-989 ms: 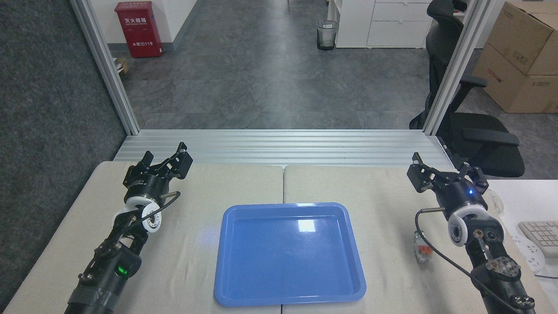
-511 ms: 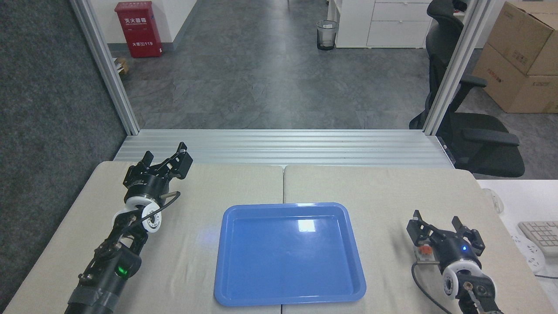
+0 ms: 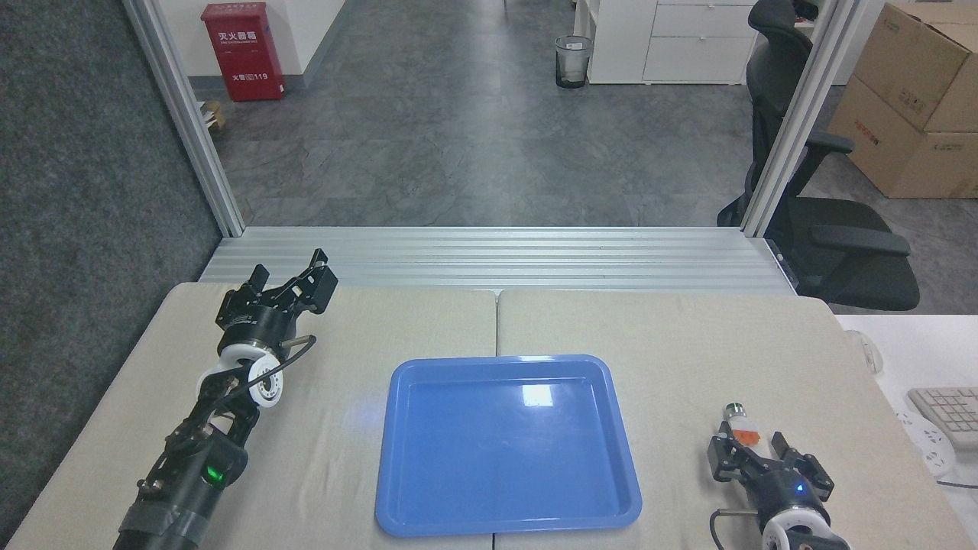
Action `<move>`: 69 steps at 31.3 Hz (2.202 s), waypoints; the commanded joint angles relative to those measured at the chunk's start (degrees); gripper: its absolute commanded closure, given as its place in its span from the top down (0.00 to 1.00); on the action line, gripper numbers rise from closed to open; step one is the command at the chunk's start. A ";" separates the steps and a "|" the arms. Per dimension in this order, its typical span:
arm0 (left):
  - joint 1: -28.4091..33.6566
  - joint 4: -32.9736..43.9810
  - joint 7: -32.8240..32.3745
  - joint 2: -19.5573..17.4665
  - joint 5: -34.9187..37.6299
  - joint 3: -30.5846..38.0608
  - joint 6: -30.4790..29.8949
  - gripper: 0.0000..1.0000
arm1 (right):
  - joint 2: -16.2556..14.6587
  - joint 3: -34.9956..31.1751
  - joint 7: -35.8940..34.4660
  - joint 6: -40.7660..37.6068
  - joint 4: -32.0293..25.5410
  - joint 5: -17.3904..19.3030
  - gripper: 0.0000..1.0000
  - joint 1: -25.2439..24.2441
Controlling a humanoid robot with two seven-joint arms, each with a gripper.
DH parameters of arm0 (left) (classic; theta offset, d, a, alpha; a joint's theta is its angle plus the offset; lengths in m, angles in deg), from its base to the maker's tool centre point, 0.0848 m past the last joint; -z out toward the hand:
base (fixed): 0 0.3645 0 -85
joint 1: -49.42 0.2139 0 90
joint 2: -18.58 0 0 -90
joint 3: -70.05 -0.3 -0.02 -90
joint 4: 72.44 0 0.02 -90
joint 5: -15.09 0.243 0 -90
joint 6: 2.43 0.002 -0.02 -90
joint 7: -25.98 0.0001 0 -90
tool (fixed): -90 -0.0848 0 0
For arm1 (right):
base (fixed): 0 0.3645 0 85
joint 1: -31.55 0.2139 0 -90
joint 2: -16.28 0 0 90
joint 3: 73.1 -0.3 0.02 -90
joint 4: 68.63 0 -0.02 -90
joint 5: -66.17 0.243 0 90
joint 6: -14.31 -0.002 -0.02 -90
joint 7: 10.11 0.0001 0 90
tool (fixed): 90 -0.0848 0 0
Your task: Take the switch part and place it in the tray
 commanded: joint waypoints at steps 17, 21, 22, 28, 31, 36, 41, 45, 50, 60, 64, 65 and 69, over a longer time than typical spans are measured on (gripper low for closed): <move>0.00 0.01 0.01 0.03 0.00 -0.02 0.04 1.00 | 2.90 14.67 0.51 1.09 -19.36 -1.53 0.00 12.67; 0.00 0.01 0.01 0.04 0.00 -0.02 0.04 1.00 | 5.17 24.89 1.91 1.00 -23.06 -1.53 0.00 14.34; 0.00 -0.07 0.01 0.04 0.00 -0.02 0.04 1.00 | 6.41 26.13 2.78 1.00 -23.07 -1.62 0.00 14.52; 0.00 0.01 0.01 -0.05 0.00 -0.02 0.04 1.00 | 9.23 34.22 5.52 1.09 -22.63 -2.76 0.00 11.19; 0.00 0.01 0.01 0.04 0.00 -0.01 0.04 1.00 | 9.14 36.86 6.57 1.09 -22.19 -2.85 0.00 7.59; 0.00 0.01 0.01 0.04 0.00 0.07 0.04 1.00 | 8.88 39.24 6.40 1.09 -16.49 -7.84 0.00 2.05; 0.00 0.01 0.01 0.04 0.00 0.07 0.04 1.00 | 8.79 38.36 6.22 1.35 -12.96 -9.70 0.00 0.02; 0.00 0.01 0.01 0.04 0.00 -0.01 0.04 1.00 | 8.53 38.36 6.31 1.44 -11.29 -10.05 0.00 0.55; 0.00 0.01 0.01 -0.05 0.00 -0.02 0.04 1.00 | 7.21 37.14 6.31 1.61 -9.09 -11.99 0.04 0.90; 0.00 0.01 0.01 -0.05 0.00 -0.01 0.04 1.00 | 13.00 22.47 4.91 5.31 -8.56 -10.49 0.98 3.44; 0.00 0.01 0.01 0.04 0.00 -0.02 0.04 1.00 | 14.94 15.61 -1.06 4.87 -8.65 -10.49 0.99 9.14; 0.00 0.01 0.01 -0.05 0.00 -0.02 0.04 1.00 | 14.68 14.81 -1.77 4.78 -8.65 -10.49 0.99 10.73; 0.00 0.01 0.01 -0.05 0.00 -0.02 0.04 1.00 | 11.36 11.39 -2.57 3.99 -8.65 -10.49 0.99 16.09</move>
